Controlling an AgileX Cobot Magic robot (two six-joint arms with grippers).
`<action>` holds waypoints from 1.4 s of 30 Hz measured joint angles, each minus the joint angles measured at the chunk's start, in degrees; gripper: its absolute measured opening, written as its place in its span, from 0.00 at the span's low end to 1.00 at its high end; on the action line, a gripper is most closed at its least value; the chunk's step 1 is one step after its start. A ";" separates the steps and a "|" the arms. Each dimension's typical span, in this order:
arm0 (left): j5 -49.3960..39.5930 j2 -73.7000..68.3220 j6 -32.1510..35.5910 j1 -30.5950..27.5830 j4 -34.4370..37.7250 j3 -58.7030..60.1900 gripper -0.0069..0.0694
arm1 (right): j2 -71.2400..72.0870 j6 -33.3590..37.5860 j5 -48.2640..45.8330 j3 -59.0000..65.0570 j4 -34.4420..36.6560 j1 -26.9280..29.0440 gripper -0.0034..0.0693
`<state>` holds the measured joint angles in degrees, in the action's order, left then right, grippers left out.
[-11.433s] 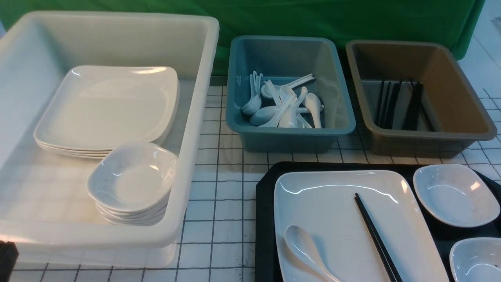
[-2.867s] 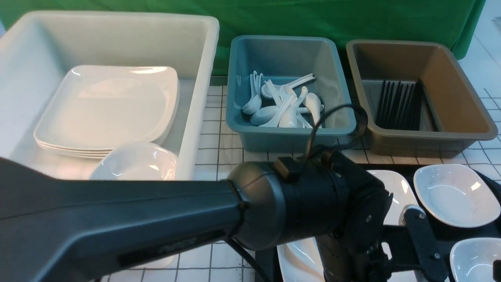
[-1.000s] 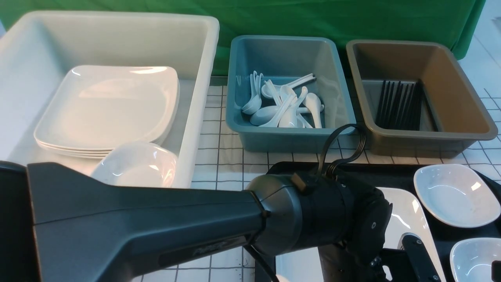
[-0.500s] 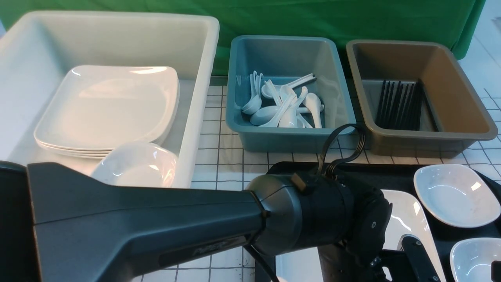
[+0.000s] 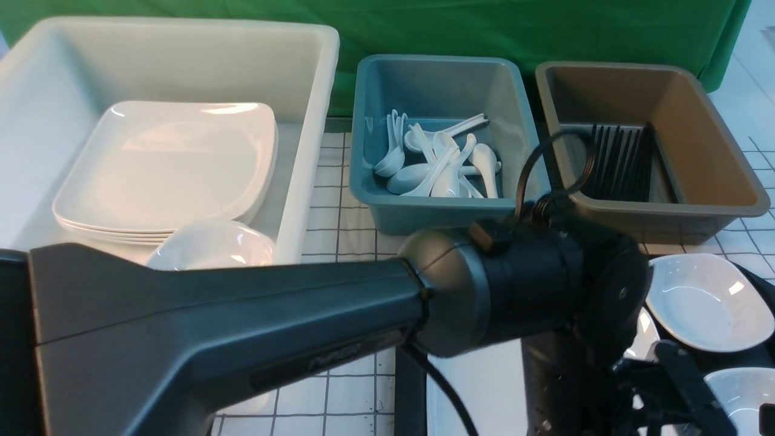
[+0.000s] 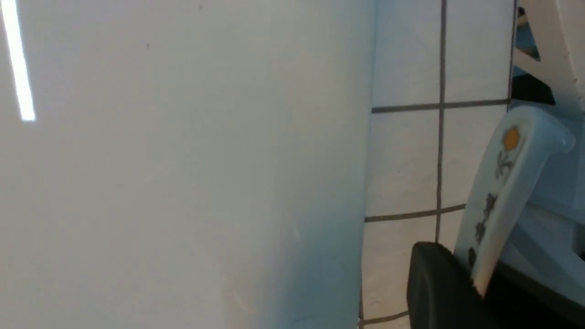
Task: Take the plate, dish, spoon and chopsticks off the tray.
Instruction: Use the left arm to grab a soup spoon from the plate, then use the left arm to put the soup spoon into the small storage box in the middle
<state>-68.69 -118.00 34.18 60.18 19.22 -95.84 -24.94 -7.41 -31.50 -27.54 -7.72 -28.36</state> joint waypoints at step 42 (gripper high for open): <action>43.88 -4.73 -6.04 -34.24 19.54 -23.88 0.13 | 0.00 -0.03 0.20 0.00 0.00 0.00 0.38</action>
<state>-24.82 -122.74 28.14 25.94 38.76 -119.72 -24.94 -7.44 -31.30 -27.54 -7.72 -28.36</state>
